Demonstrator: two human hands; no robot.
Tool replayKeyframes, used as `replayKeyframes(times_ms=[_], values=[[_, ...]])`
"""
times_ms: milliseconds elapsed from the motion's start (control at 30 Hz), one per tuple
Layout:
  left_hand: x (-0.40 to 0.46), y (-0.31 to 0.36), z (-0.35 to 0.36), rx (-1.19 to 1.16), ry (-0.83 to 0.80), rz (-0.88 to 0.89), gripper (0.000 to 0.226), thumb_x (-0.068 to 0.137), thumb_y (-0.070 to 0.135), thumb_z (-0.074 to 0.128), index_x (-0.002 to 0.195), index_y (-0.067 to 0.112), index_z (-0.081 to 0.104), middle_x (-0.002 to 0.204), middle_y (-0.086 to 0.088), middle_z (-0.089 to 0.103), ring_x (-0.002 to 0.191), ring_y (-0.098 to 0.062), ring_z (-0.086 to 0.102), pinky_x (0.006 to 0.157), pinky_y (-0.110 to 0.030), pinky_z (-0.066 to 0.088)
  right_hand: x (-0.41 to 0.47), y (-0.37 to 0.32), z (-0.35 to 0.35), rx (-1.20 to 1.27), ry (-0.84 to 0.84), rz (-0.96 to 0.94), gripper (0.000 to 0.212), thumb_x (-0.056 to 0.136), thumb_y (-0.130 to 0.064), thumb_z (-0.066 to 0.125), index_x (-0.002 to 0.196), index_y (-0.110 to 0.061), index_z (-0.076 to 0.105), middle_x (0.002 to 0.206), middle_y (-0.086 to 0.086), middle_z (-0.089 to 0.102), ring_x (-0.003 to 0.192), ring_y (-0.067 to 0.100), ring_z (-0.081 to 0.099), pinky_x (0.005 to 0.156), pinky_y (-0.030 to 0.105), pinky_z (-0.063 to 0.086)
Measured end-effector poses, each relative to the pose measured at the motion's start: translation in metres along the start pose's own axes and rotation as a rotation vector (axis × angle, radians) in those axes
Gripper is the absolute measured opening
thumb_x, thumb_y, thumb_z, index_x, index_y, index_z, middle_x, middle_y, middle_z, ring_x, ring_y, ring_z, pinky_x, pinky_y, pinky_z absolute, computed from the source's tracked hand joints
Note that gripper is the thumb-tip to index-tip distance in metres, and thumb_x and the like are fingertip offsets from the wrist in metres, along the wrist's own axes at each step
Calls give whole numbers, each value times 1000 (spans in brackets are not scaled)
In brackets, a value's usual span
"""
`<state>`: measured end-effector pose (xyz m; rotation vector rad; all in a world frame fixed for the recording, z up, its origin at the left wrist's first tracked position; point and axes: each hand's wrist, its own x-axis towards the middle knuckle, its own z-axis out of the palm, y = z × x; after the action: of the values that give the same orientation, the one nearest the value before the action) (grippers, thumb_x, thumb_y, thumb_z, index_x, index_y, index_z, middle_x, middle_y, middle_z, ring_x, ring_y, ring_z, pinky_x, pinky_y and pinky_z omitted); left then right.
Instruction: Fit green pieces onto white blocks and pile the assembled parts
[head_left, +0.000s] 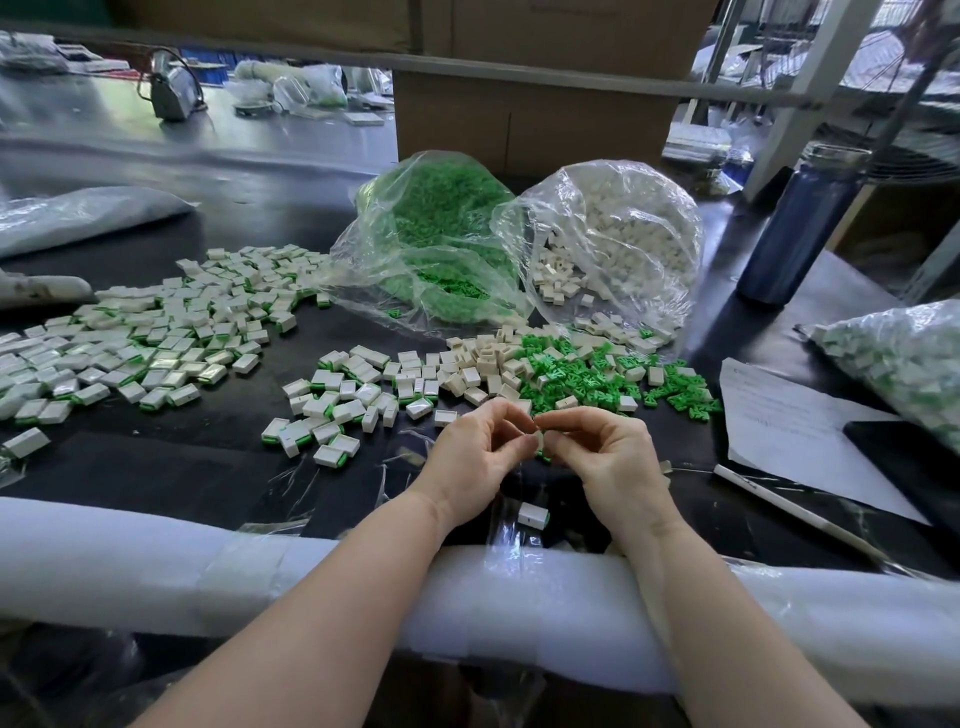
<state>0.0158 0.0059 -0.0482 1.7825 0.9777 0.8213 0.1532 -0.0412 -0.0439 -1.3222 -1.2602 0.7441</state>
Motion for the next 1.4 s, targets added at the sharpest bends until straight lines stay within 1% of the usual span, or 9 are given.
replayKeyframes(times_ms=[100, 233, 633, 833, 900, 1000, 1067, 1167, 1400], values=[[0, 0, 0, 3, 20, 11, 3, 85, 17, 66, 86, 17, 64, 83, -9, 68, 79, -25, 63, 81, -36, 52, 0, -1, 0, -24, 38, -25, 30, 75, 7, 70, 76, -23, 69, 72, -8, 70, 69, 0, 65, 67, 10, 49], [-1, 0, 1, 21, 46, 3, 5, 83, 17, 68, 87, 13, 66, 84, -13, 69, 83, -30, 64, 80, -41, 53, -1, -2, 0, -79, 77, -55, 30, 72, 7, 73, 73, -23, 70, 73, -9, 70, 69, -1, 65, 68, 10, 49], [-2, 2, 4, 205, 125, 0, 7, 81, 13, 63, 86, 13, 67, 75, 3, 64, 70, -10, 57, 69, -18, 45, -4, 2, 3, -327, 59, -167, 19, 74, -1, 74, 81, -18, 77, 73, -14, 70, 71, 0, 66, 72, 12, 50], [-1, 5, 0, 15, 118, -16, 9, 82, 4, 62, 86, 11, 65, 77, 2, 60, 71, -13, 55, 69, -22, 49, 0, 3, 3, -205, 86, -86, 33, 85, -4, 65, 80, -37, 65, 79, -14, 69, 77, 2, 65, 76, 21, 53], [-1, 6, -2, -49, 102, 4, 11, 83, 4, 62, 84, 15, 65, 82, 1, 58, 71, -11, 53, 66, -17, 47, 0, 2, 3, -193, 47, -63, 29, 89, -9, 61, 81, -37, 64, 79, -11, 69, 78, 7, 65, 75, 28, 54], [-2, 6, -2, -79, 72, 47, 17, 84, 5, 63, 83, 22, 64, 100, -8, 55, 82, -16, 55, 77, -20, 49, 0, 0, 5, -60, -80, 2, 19, 94, -17, 52, 89, -27, 67, 82, -3, 69, 83, 15, 66, 76, 36, 56], [-3, 7, -2, -94, 41, 41, 15, 84, 7, 65, 85, 22, 65, 105, -11, 51, 87, -22, 56, 83, -24, 50, 0, -1, 6, 34, -150, 50, 20, 95, -17, 50, 91, -20, 69, 76, -3, 69, 75, 11, 66, 69, 28, 56], [-3, 6, -1, -69, 7, 40, 18, 84, 7, 64, 85, 25, 63, 102, -2, 46, 79, -6, 50, 78, -11, 44, 1, -3, 4, 115, -183, 93, 20, 93, -10, 52, 84, -14, 70, 65, -4, 67, 62, 7, 63, 58, 17, 51], [-3, 7, -1, -83, -13, 37, 17, 83, 4, 64, 84, 21, 63, 97, 4, 44, 77, -2, 47, 73, -6, 39, 2, 1, 2, 113, -255, 140, 18, 93, -16, 51, 81, -15, 65, 67, -6, 64, 65, 6, 61, 62, 18, 50]])
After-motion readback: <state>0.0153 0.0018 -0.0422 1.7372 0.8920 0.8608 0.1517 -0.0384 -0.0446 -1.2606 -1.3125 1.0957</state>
